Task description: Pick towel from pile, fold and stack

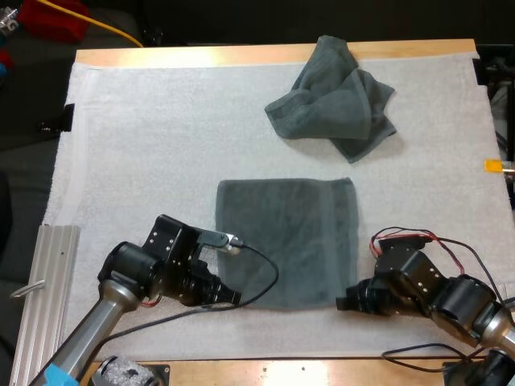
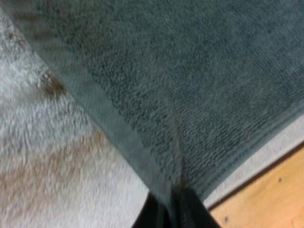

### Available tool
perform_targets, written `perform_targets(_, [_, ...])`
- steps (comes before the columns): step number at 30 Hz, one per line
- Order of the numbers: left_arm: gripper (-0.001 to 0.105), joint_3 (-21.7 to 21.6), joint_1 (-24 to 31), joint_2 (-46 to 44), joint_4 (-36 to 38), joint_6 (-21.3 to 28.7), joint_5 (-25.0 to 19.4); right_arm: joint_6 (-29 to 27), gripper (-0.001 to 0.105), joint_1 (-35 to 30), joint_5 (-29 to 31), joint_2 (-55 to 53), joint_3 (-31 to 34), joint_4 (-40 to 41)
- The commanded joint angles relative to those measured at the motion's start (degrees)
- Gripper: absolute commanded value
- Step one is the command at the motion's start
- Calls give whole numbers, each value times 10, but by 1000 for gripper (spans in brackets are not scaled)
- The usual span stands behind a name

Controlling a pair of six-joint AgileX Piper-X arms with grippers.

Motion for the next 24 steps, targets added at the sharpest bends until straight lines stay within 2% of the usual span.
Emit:
perform_targets(1, [0,-4,-7,-13,10,4,-5,-8,1,12,3,-2,-8,27])
perform_targets(9, [0,-4,-55,-42,44,2,-5,-11,1,58,7,-2,-14,81])
perform_targets(18, [0,-4,-102,-44,84,2,-26,-11,1,96,7,-2,-37,122])
perform_targets(24, [0,-4,-103,-40,52,2,-24,39,1,81,33,-1,-37,112])
